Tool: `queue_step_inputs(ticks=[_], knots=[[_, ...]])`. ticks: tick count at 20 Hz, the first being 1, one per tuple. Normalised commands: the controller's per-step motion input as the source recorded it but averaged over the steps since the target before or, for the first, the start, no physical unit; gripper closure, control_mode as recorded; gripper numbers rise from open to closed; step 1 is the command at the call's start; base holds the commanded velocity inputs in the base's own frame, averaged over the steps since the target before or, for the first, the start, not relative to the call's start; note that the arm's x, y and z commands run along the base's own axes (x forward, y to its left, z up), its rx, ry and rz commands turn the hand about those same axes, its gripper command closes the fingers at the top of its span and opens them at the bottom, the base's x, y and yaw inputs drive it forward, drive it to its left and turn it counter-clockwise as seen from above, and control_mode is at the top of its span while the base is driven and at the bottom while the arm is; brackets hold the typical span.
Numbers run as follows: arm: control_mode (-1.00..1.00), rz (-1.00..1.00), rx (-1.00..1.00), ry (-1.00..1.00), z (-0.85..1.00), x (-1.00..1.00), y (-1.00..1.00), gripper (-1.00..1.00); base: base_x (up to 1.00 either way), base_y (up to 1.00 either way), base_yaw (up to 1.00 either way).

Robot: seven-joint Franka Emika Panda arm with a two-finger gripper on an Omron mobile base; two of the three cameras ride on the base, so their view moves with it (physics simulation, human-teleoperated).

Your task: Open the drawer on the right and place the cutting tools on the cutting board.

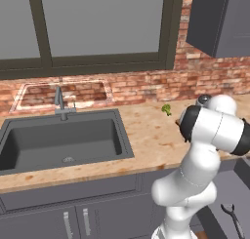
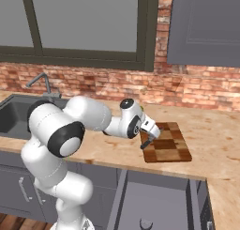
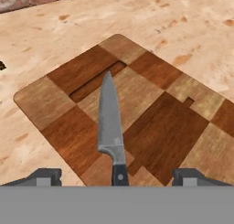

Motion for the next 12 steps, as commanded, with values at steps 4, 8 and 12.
queue_step_inputs(ticks=[4, 8, 12], knots=[[-1.0, 0.0, 0.0, -0.07, 0.92, -0.27, 0.0, -1.0, 0.0, 0.0, 0.0], [-1.0, 0.0, 0.0, -0.04, 1.0, -0.61, 0.0, -1.0, 0.0, 0.0, 0.0], [-1.0, 0.0, 0.0, 0.01, 0.99, -0.67, 0.0, -1.0, 0.0, 0.0, 0.0]])
